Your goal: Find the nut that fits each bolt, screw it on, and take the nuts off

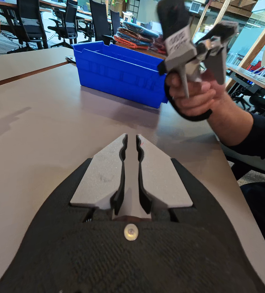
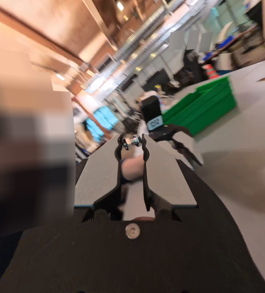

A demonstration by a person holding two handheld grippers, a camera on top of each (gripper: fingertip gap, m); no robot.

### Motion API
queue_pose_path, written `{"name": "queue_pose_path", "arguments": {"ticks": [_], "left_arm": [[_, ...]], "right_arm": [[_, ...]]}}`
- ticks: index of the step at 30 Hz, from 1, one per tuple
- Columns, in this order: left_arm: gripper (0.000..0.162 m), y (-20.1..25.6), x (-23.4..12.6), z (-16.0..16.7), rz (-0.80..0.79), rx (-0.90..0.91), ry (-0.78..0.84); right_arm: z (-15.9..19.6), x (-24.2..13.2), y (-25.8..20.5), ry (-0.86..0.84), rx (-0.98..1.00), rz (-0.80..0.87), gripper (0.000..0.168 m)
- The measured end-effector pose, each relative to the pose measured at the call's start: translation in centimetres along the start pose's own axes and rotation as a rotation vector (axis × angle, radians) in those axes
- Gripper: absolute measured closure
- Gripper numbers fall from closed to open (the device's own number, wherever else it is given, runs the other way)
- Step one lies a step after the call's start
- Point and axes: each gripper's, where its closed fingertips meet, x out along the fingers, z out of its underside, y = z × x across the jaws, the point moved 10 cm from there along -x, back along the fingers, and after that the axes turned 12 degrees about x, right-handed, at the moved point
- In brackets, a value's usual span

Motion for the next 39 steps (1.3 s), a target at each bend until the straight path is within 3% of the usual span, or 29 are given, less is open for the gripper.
{"name": "queue_pose_path", "arguments": {"ticks": [1, 4, 7, 11, 14, 17, 20, 23, 27, 29, 32, 36, 39], "left_arm": [[0.154, 0.1, 0.0, 0.0, 0.000, 0.005, -0.007], [0.153, 0.3, 0.3, 0.1, 0.004, 0.018, -0.032], [0.153, 0.5, 0.5, 0.1, 0.004, 0.033, -0.055], [0.152, 0.9, 0.8, 0.2, 0.004, 0.067, -0.088], [0.152, 1.2, 1.1, 0.2, 0.003, 0.096, -0.114], [0.151, 1.4, 1.3, 0.3, 0.000, 0.118, -0.126], [0.150, 1.6, 1.3, 0.3, -0.010, 0.136, -0.128], [0.148, 1.6, 1.4, 0.3, -0.015, 0.141, -0.136], [0.145, 1.4, 1.5, 0.4, -0.009, 0.123, -0.144], [0.142, 1.3, 1.4, 0.3, -0.013, 0.116, -0.141], [0.136, 1.5, 1.4, 0.3, -0.005, 0.088, -0.150], [0.130, 1.9, 0.8, -1.0, -0.019, 0.101, -0.133], [0.130, 2.3, -1.0, -3.2, -0.052, 0.101, -0.090]], "right_arm": [[-0.4, -0.5, -1.3, -0.016, -0.105, 0.118, 0.147], [-2.8, -4.4, -5.5, 0.016, -0.380, 0.451, 0.147], [-6.4, -11.7, -7.5, 0.158, -0.530, 0.910, 0.148], [-8.1, -21.3, -4.2, 0.149, -0.450, 1.461, 0.147], [-7.7, -25.1, -0.3, 0.037, -0.364, 1.676, 0.147], [-7.6, -26.3, 2.3, -0.025, -0.270, 1.703, 0.144], [-9.5, -24.8, 0.2, 0.049, -0.337, 1.690, 0.130], [-11.6, -18.4, -5.7, 0.108, -0.576, 1.477, 0.131], [-10.5, -8.2, -9.7, -0.067, -0.841, 1.262, 0.131], [-8.3, -4.3, -8.1, -0.187, -0.851, 1.180, 0.126], [-5.0, -1.0, -1.8, -0.286, -0.750, 1.115, 0.123], [-1.7, -0.1, 7.6, -0.343, -0.576, 1.114, 0.116], [-1.1, 0.2, 9.3, -0.365, -0.602, 1.131, 0.117]]}}
